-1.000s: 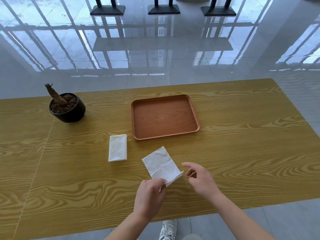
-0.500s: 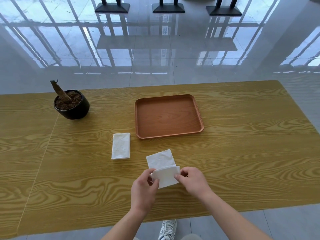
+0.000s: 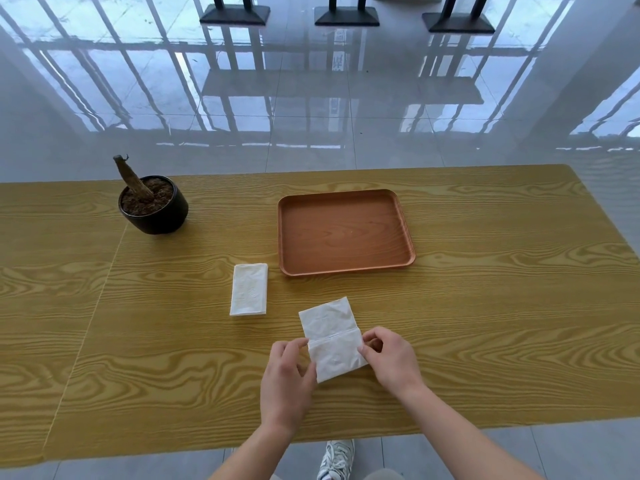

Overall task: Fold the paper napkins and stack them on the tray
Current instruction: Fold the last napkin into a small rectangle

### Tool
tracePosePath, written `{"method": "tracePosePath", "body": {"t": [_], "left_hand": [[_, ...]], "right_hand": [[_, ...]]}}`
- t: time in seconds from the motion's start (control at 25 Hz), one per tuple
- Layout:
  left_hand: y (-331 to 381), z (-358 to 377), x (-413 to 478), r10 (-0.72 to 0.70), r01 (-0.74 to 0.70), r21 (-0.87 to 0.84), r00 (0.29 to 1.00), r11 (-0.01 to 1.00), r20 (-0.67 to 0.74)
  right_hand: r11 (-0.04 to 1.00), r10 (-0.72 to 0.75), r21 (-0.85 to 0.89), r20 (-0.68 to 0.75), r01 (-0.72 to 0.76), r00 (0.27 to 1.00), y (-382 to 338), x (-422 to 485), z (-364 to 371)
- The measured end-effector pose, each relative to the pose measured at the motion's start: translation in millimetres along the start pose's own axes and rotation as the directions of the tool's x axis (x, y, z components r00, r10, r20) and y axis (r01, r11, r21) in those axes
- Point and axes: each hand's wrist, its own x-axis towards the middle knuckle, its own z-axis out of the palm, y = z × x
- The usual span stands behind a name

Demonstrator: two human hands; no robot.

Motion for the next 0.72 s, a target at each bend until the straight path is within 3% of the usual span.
{"method": "tracePosePath", "body": {"t": [0.08, 0.16, 0.24, 0.44, 0.72], "left_hand": [[-4.9, 0.3, -3.8, 0.180, -0.181, 0.140, 0.983, 0.973, 0.023], [-11.9, 1.9, -10.9, 0.395, -0.413, 0.287, 0.911, 0.864, 0.122], [-18.7, 3.0, -17.1, 0.480, -0.543, 0.378, 0.840, 0.749, 0.254], [-27.8, 2.5, -20.4, 0.425, -0.573, 0.501, 0.819, 0.649, 0.386], [-35.8, -6.3, -18.5, 0.383, -0.557, 0.547, 0.829, 0.625, 0.407]], "right_hand": [[0.999, -0.039, 0.025, -0.045, 0.041, 0.998, 1.0, -1.4, 0.7], [0.990, -0.139, -0.026, -0.106, 0.137, 0.985, 4.4, -7.8, 2.0], [0.952, -0.281, -0.156, -0.104, 0.264, 0.954, 10.4, -16.0, 3.1], [0.848, -0.410, -0.369, -0.002, 0.380, 0.912, 16.4, -20.1, 2.5], [0.806, -0.438, -0.429, 0.031, 0.408, 0.898, 20.2, -26.5, 6.1]]}}
